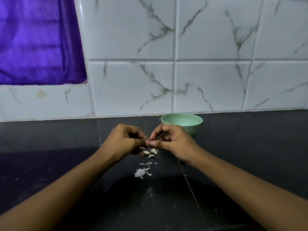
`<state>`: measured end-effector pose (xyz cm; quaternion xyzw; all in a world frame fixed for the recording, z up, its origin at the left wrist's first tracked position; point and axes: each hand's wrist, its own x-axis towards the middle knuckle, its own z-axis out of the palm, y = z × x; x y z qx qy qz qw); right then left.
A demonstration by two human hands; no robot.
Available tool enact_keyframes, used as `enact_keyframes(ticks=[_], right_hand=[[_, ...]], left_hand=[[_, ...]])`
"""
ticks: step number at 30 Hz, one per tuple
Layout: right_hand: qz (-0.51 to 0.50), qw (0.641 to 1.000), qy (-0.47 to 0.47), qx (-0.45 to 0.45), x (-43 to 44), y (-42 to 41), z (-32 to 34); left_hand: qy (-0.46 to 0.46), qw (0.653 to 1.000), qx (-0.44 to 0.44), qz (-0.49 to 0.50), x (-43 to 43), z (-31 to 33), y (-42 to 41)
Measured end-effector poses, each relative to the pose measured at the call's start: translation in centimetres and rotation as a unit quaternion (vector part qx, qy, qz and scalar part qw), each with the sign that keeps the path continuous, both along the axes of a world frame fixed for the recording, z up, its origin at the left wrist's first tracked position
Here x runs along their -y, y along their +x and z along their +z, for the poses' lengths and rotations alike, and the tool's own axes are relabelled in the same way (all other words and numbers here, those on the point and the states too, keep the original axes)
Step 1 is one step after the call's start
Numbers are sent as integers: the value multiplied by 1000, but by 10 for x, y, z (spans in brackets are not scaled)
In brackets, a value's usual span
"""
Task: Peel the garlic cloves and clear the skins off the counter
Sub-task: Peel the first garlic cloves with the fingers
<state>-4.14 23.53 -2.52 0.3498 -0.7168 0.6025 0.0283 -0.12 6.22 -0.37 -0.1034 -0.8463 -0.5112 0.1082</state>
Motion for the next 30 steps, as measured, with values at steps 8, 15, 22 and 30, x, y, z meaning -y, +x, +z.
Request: enact_keyframes(ticks=[8, 15, 22, 30], right_hand=[[-3, 999, 25, -47, 0, 0, 1], [11, 1000, -8, -28, -3, -2, 2], [-6, 998, -14, -54, -5, -2, 5], [-39, 988, 41, -142, -5, 6, 8]], left_hand=[[63, 995, 82, -3, -4, -3, -2], [68, 987, 146, 8, -6, -8, -5], [94, 983, 138, -80, 2, -8, -4], [199, 966, 139, -89, 0, -8, -5]])
